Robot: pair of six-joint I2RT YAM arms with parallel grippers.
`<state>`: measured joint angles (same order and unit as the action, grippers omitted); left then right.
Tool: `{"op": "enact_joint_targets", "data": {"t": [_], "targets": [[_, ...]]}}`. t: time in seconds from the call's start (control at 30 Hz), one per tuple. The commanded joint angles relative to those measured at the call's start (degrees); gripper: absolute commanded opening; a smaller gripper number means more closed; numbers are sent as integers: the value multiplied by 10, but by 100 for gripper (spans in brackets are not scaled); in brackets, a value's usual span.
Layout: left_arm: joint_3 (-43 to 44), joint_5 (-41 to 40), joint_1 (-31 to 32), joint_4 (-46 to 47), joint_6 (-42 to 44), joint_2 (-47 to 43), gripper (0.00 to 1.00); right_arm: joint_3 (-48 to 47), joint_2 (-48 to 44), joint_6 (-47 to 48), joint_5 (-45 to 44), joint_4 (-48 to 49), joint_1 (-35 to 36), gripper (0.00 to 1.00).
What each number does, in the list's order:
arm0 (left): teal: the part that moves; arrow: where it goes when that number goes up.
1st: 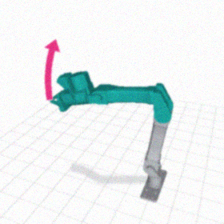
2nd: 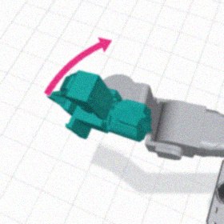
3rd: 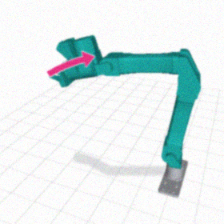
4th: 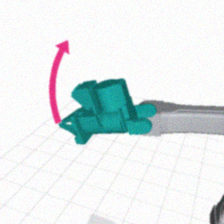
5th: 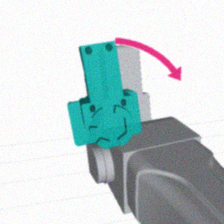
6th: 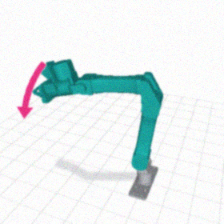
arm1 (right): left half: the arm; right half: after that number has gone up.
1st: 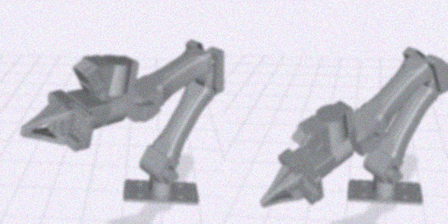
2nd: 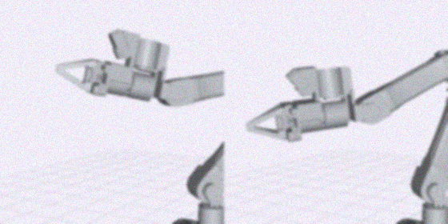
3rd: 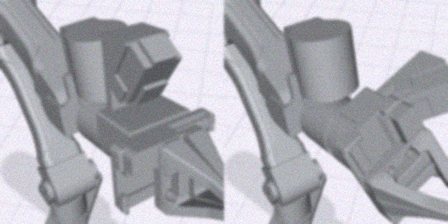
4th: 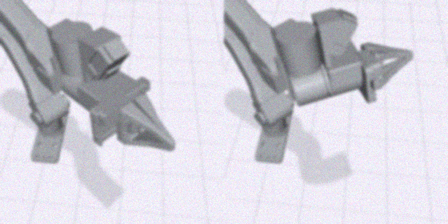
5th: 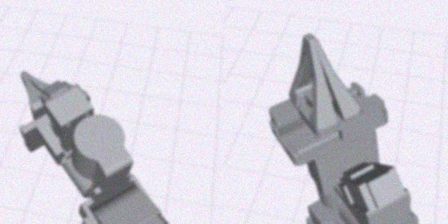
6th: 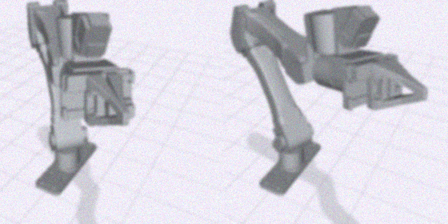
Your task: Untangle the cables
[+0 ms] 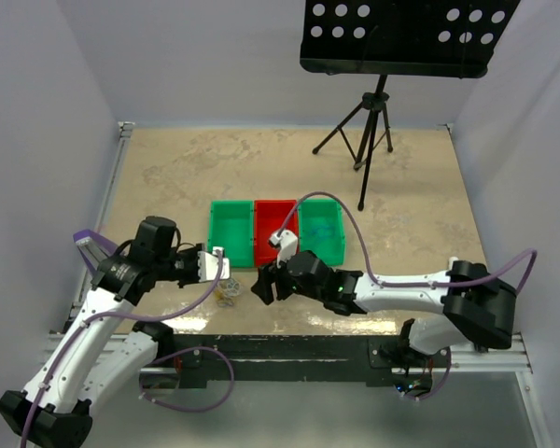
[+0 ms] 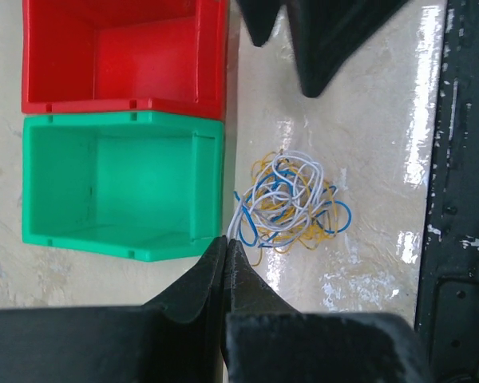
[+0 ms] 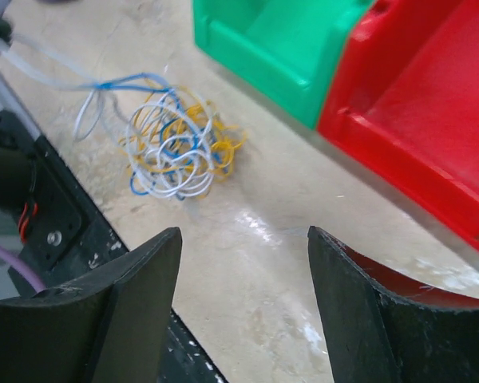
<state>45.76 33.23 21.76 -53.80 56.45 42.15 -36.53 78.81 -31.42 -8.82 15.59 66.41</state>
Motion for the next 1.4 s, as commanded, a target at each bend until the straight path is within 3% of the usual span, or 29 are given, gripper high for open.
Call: {"op": "enact_joint_targets", "data": {"t": [0.0,0.13,0.37,0.7,1.13,1.27,1.37], "targets": [[-28,-71,-3,51,-62,-6,0,-35,36,25,42,73,27,69],[-44,-142,-3,63,-104,7,0,-47,50,29,17,79,57,66],[-78,-200,-3,95,-141,24,0,-82,92,17,-15,69,108,63],[-153,-374,-3,170,-198,107,0,-123,140,7,-73,34,138,49],[-182,-380,-4,181,-194,84,0,-184,208,7,-86,-7,120,48],[-188,-376,-4,186,-186,80,0,-165,190,71,-85,10,110,51],[-191,-373,-4,192,-180,82,0,-114,158,143,-67,85,109,52]]}}
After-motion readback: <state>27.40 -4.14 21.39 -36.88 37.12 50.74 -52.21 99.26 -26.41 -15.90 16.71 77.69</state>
